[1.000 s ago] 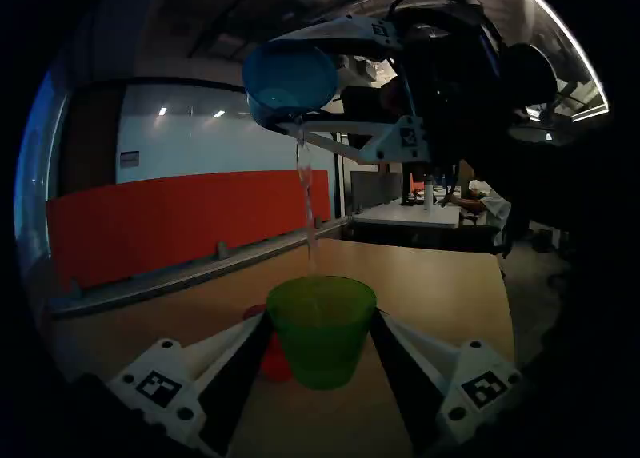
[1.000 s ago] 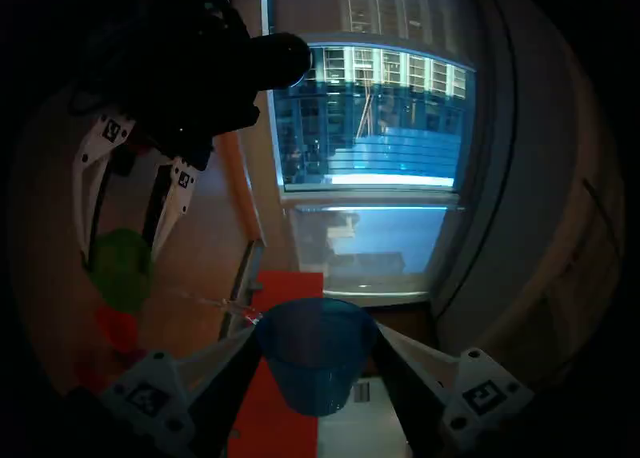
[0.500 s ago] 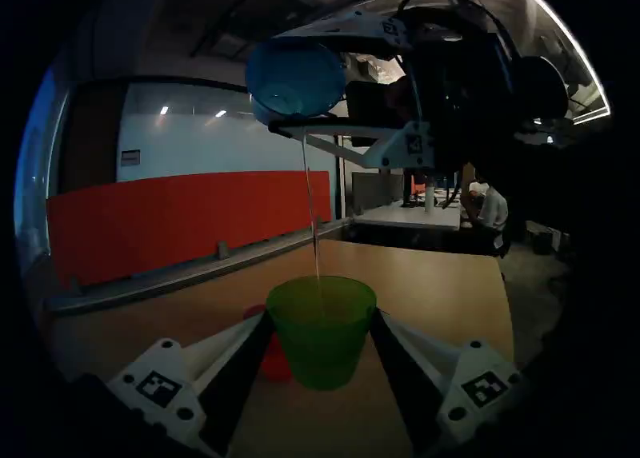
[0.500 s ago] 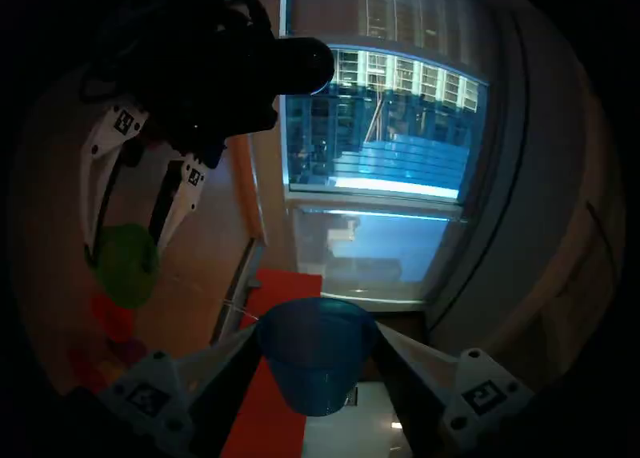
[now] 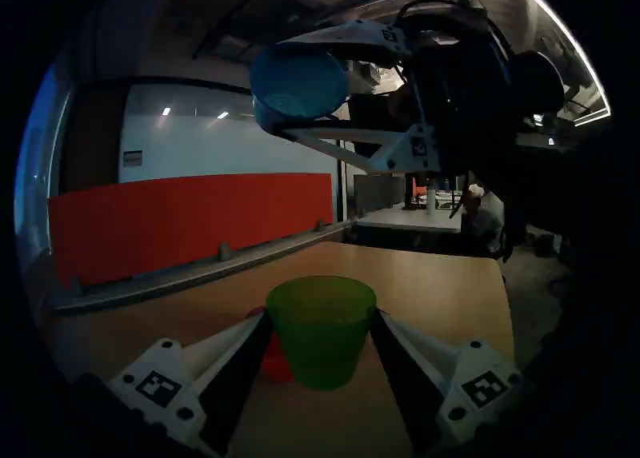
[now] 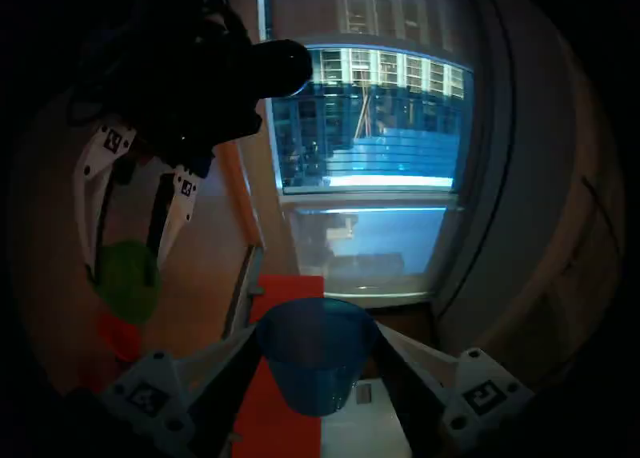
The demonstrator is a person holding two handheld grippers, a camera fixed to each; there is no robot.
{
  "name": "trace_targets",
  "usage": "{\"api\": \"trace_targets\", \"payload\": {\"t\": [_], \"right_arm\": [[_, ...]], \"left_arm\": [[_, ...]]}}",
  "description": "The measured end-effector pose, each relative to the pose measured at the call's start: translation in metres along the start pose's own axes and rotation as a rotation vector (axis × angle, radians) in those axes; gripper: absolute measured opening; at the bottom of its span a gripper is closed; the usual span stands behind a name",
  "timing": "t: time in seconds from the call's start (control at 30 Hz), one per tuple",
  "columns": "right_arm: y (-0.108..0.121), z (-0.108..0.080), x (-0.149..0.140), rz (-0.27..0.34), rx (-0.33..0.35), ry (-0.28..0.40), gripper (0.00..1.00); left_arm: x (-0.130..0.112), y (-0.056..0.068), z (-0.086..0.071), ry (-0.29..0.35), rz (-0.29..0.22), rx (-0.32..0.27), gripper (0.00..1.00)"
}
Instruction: Pour water
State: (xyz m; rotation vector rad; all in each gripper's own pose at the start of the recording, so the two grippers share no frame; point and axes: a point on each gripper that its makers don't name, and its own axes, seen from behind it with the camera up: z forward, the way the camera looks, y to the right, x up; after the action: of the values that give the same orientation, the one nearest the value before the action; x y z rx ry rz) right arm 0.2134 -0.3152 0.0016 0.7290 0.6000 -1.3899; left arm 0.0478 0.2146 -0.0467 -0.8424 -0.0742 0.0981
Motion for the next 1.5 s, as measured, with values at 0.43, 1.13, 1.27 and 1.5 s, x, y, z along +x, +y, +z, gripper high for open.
{"api": "trace_targets", "payload": {"t": [0.43, 1.13, 1.27, 1.5], "right_arm": [[0.001, -0.008, 0.0, 0.457, -0.009, 0.012, 0.91], [-0.015, -0.012, 0.036, 1.25, 0.125, 0.092, 0.91], [-0.012, -0.012, 0.042, 1.337, 0.144, 0.115, 0.91], [-0.014, -0.015, 0.036, 1.381, 0.148, 0.109, 0.91]], "left_arm": [[0.005, -0.006, -0.003, 0.007, 0.006, 0.008, 0.85], [0.01, -0.01, -0.004, 0.006, 0.017, 0.018, 0.85], [0.012, -0.012, -0.004, 0.008, 0.021, 0.021, 0.85], [0.015, -0.014, -0.006, 0.007, 0.025, 0.025, 0.85]]}}
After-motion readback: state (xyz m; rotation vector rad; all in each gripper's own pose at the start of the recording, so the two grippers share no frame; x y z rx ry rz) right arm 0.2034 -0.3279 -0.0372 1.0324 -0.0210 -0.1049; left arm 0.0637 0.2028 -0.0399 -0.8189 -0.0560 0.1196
